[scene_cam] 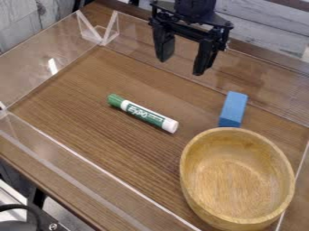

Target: Put the blue block in the brown bowl

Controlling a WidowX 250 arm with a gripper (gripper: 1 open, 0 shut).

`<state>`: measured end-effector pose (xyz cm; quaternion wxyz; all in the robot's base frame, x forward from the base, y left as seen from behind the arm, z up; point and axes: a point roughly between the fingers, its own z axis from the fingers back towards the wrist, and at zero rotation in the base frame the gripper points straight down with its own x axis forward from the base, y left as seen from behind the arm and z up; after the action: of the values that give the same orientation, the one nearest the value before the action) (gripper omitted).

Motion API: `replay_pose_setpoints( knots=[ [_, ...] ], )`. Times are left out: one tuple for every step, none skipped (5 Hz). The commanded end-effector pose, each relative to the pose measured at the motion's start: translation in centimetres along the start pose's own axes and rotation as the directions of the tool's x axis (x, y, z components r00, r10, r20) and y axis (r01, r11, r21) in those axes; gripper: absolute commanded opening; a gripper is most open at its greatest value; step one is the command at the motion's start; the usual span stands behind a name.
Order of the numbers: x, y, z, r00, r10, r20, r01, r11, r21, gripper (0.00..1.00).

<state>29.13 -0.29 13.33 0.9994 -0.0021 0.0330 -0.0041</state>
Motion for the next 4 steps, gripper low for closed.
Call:
replay_pose_setpoints(
  knots=[
    [0.4, -0.5, -0.5, 1.000, 0.023, -0.005, -0.023, 1.000, -0.005, 1.00],
    [1.5, -1.8, -0.9, 0.998, 0.057, 0.017, -0.056, 0.998, -0.021, 1.00],
    [2.0, -2.8, -1.1, 0.994, 0.105, 0.022, -0.104, 0.994, -0.032, 1.00],
    [2.6, -3.7, -1.3, 0.986, 0.162, 0.026, -0.161, 0.986, -0.045, 1.00]
  ],
)
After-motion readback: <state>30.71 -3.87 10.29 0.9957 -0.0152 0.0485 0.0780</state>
